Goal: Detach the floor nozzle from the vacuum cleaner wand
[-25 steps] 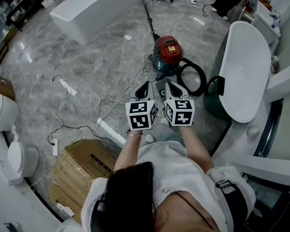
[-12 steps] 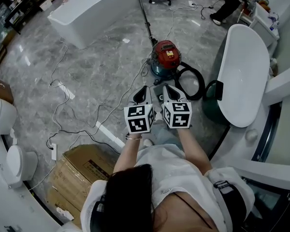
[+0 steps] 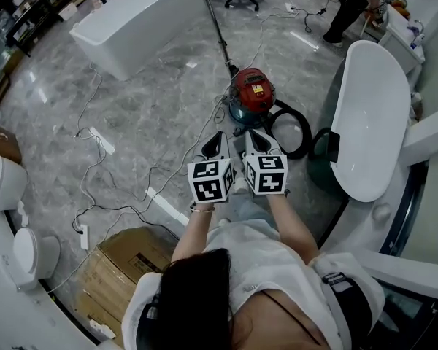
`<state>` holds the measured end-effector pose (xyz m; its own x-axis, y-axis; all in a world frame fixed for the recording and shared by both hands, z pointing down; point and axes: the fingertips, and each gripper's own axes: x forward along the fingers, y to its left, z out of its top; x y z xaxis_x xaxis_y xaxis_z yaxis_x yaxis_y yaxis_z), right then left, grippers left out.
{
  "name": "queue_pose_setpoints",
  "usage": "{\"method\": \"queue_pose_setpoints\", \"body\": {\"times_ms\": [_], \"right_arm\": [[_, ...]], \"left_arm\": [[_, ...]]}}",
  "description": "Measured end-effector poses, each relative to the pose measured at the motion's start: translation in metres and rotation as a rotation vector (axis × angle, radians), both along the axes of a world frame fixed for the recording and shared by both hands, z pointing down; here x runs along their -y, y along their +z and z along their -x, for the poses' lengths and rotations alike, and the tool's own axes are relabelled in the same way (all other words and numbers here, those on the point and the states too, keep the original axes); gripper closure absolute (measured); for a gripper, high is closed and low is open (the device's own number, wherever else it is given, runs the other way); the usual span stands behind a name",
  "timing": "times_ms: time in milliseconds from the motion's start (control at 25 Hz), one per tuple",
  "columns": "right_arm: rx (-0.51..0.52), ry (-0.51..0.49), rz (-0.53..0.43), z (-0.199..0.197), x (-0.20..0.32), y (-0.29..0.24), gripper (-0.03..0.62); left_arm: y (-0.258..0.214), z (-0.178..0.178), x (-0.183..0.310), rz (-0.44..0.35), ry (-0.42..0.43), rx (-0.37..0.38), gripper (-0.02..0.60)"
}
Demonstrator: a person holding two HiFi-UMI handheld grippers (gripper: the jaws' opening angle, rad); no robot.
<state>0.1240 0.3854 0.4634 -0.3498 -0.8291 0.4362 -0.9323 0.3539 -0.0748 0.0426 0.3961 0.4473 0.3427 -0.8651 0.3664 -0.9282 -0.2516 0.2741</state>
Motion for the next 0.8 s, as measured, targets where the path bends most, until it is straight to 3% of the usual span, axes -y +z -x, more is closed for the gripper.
{"method": "queue_pose_setpoints", "body": {"times_ms": [800], "right_arm": [[-0.019, 0.002, 0.009, -0.034, 0.134, 0.004, 0.579]], "left_arm": [[0.0, -0.03, 0.133, 0.017, 0.008, 0.009, 0.577]]}}
